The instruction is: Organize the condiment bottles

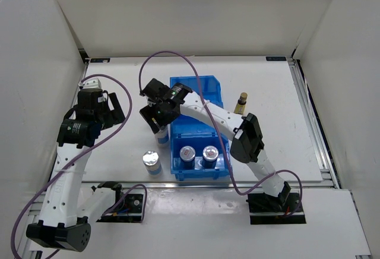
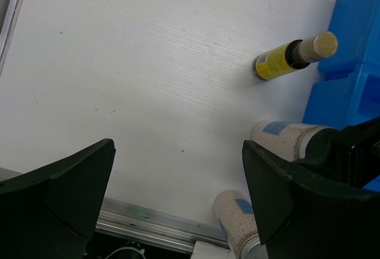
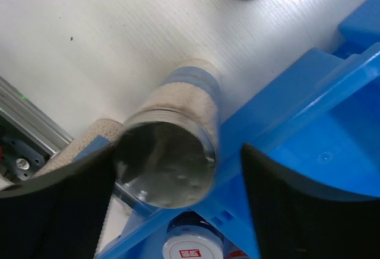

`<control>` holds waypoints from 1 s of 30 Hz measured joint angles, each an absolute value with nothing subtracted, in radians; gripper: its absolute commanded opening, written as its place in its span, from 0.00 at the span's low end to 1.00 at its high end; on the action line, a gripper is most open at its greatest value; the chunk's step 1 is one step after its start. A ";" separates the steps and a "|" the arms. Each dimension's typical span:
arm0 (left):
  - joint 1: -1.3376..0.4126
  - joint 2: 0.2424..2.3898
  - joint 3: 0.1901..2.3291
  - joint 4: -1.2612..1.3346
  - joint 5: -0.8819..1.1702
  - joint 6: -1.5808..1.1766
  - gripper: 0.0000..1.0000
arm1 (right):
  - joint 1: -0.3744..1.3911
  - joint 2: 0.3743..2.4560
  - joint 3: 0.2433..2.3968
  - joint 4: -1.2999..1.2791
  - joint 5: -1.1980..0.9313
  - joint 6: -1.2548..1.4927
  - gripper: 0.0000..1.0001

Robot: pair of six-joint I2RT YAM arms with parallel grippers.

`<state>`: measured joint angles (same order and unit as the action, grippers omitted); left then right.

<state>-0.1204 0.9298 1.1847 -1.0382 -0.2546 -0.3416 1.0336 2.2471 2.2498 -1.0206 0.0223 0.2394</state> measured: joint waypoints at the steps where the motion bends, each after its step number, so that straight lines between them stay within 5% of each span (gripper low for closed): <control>1: -0.120 0.930 1.184 -1.039 -0.255 -0.342 1.00 | 1.034 2.247 2.250 -1.020 0.019 0.240 0.73; 4: -0.120 0.930 1.184 -1.039 -0.255 -0.342 1.00 | 1.034 2.247 2.251 -1.020 0.019 0.230 0.49; 13: -0.120 0.930 1.184 -1.038 -0.255 -0.342 1.00 | 1.034 2.251 2.271 -1.042 0.055 0.226 0.11; 19: -0.120 0.930 1.184 -1.039 -0.255 -0.342 1.00 | 1.037 2.181 2.290 -1.050 0.130 0.214 0.00; 30: -0.120 0.930 1.185 -1.038 -0.255 -0.341 1.00 | 0.965 1.750 2.222 -1.045 0.323 0.186 0.00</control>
<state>-0.1204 0.9298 1.1847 -1.0382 -0.2546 -0.3412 0.9646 1.7504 2.2219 -1.0454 0.3225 0.1864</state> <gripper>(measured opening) 0.989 0.649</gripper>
